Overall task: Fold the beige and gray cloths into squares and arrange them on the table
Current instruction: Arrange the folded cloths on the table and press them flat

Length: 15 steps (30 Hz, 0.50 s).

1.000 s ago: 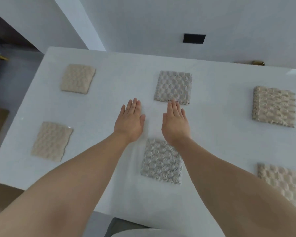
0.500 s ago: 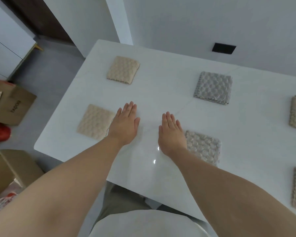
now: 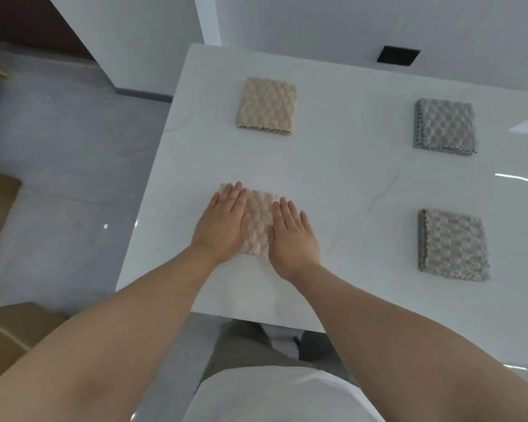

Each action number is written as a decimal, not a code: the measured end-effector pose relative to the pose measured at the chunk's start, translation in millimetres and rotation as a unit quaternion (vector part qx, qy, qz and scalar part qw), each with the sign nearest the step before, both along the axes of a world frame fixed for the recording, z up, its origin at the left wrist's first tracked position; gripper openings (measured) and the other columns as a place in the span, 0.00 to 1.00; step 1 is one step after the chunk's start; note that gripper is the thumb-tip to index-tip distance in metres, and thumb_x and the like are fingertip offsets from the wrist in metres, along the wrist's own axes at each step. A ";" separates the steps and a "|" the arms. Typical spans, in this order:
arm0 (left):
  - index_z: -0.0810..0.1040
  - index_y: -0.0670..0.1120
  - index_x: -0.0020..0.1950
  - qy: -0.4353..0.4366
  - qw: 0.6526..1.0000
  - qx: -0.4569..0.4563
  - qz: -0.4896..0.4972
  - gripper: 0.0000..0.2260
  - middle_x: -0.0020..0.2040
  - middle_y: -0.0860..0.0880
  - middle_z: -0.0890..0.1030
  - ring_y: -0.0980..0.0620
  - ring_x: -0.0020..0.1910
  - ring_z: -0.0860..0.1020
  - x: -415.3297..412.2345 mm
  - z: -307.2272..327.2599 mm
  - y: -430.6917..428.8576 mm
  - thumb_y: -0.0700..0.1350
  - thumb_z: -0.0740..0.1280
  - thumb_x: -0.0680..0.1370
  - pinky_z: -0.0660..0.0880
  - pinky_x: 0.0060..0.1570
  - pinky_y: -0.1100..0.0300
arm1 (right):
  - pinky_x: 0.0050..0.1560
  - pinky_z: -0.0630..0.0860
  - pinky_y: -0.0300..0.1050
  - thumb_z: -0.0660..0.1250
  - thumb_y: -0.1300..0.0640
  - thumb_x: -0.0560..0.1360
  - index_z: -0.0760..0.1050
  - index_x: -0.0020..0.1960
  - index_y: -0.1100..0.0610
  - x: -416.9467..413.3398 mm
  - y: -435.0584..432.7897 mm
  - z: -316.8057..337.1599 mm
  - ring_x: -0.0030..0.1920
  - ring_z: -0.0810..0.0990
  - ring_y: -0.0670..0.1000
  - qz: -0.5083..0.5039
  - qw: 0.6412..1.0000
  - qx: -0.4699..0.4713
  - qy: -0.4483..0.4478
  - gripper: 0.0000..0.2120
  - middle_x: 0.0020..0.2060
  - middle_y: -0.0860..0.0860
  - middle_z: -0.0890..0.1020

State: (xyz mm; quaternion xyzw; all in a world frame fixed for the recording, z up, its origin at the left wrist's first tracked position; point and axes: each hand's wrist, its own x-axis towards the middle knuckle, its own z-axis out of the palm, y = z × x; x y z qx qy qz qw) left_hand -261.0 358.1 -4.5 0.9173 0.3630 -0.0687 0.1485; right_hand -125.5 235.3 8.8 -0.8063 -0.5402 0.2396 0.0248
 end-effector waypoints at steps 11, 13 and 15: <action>0.55 0.42 0.82 -0.017 0.996 0.040 -0.083 0.27 0.83 0.45 0.54 0.47 0.82 0.49 -18.7 -55.4 33.8 0.52 0.47 0.85 0.50 0.79 0.44 | 0.80 0.38 0.59 0.37 0.45 0.85 0.39 0.83 0.54 -29.8 34.4 -61.3 0.80 0.34 0.46 -0.052 0.998 0.011 -0.041 0.29 0.82 0.47 0.41; 0.53 0.42 0.83 -0.016 0.995 0.046 -0.087 0.28 0.83 0.46 0.53 0.48 0.82 0.48 -17.9 -56.3 35.8 0.53 0.47 0.85 0.49 0.79 0.42 | 0.79 0.38 0.61 0.36 0.44 0.85 0.39 0.83 0.54 -27.9 33.3 -64.5 0.80 0.34 0.46 -0.044 0.998 0.014 -0.049 0.29 0.82 0.47 0.41; 0.52 0.43 0.83 -0.018 0.995 0.054 -0.086 0.28 0.83 0.46 0.52 0.48 0.82 0.48 -19.0 -57.4 34.7 0.54 0.46 0.85 0.49 0.79 0.42 | 0.79 0.37 0.60 0.36 0.45 0.85 0.40 0.83 0.54 -34.3 34.1 -65.4 0.80 0.35 0.46 -0.069 0.996 0.017 -0.051 0.29 0.82 0.47 0.42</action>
